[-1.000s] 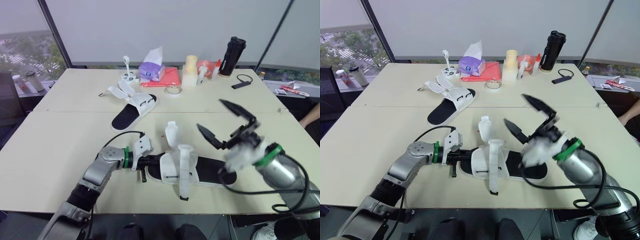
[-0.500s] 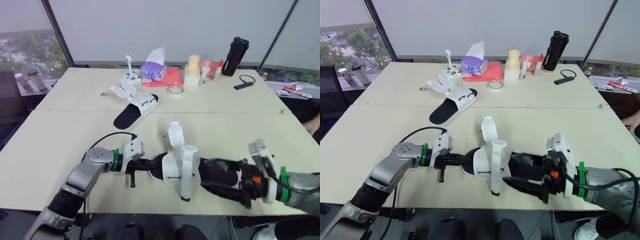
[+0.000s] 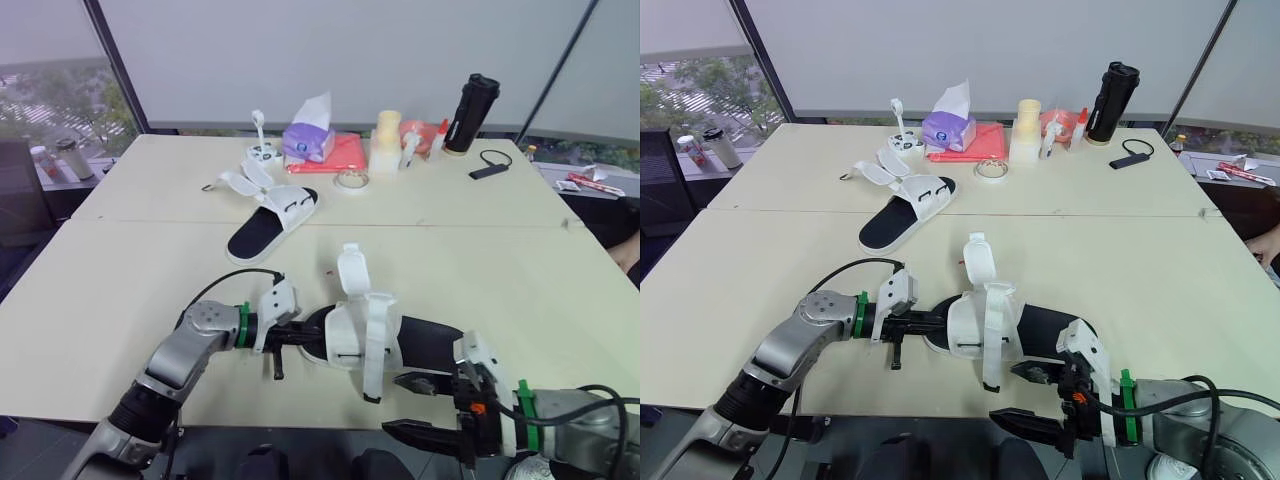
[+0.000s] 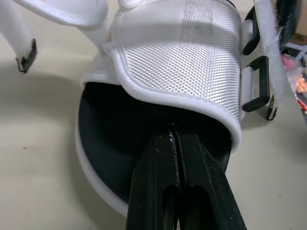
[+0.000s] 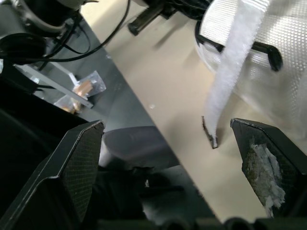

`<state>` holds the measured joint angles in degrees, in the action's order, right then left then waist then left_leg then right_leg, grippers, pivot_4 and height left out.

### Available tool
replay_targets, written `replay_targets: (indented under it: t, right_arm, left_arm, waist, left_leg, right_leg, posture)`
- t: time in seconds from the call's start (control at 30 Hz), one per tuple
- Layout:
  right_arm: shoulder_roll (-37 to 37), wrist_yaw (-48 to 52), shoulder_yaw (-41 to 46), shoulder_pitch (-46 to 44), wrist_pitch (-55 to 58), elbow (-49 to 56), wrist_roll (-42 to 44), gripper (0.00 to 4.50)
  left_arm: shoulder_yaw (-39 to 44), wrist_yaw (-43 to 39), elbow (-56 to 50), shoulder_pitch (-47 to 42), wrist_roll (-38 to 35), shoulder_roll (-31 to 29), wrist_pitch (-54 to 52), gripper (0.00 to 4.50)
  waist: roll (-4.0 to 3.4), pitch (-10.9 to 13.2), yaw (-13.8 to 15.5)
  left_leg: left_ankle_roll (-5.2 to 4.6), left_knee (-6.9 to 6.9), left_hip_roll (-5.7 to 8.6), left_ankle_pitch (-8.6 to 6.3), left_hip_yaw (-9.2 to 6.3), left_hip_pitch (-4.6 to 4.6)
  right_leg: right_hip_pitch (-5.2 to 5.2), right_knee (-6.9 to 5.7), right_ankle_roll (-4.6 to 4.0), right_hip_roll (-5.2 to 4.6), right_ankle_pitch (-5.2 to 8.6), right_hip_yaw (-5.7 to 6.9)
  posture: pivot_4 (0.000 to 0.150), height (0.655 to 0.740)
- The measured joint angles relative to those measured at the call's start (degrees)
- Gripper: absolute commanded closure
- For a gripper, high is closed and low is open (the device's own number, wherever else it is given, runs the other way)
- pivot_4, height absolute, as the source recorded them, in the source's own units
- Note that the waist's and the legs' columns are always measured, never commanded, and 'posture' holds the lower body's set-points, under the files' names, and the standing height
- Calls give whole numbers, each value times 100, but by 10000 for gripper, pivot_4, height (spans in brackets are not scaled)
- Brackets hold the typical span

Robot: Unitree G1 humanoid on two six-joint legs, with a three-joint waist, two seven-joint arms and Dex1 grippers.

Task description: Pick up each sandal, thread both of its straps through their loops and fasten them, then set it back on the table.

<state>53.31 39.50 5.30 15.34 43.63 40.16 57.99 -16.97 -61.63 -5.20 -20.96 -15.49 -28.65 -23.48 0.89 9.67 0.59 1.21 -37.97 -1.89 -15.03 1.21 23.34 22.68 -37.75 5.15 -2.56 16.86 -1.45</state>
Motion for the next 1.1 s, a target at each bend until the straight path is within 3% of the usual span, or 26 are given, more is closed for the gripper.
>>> replay_targets:
  t: [0.23,0.27,0.33,0.57,0.83,1.1]
  right_arm:
    - [-626,-295,-438,-649,304,-203,-60,367]
    - [-765,-367,-467,-741,392,-254,23,2655]
    - [-1131,-564,-506,-939,580,-490,285,8640]
    - [-1398,-820,-547,-989,848,-703,390,44500]
    - [-1032,-554,-273,-1021,1183,-662,841,44500]
    - [-910,-861,311,-2662,1559,-1368,2126,44500]
  left_arm:
    - [-9,73,-15,6,-2,8,-6,45000]
    - [-9,85,-15,7,-2,11,-7,45000]
    - [-9,105,-13,5,-1,20,-9,45000]
    - [-9,208,-4,4,-1,59,-8,45000]
    - [-9,237,10,5,-1,63,-1,45000]
    - [-35,202,129,-46,47,155,80,45000]
  waist:
    - [0,0,0]
    - [0,0,-1]
    - [0,0,-2]
    - [0,0,5]
    - [0,0,0]
    - [0,0,7]
  left_leg:
    - [-1,0,0,0,0,0]
    - [0,0,-1,0,-1,1]
    - [-1,0,-1,0,1,1]
    - [-2,0,0,-1,0,3]
    - [-2,0,0,-1,1,3]
    - [-9,1,-1,-5,0,7]
  right_leg:
    - [0,0,0,-1,0,-1]
    - [0,0,0,-1,0,0]
    - [1,0,0,-1,0,-1]
    - [2,0,0,-4,0,0]
    - [2,0,0,-4,0,0]
    - [5,3,0,-2,0,1]
  posture:
    - [1500,7400]
    - [1500,7400]
    - [1500,7400]
    - [1500,7400]
    - [1500,7400]
    - [1500,7400]
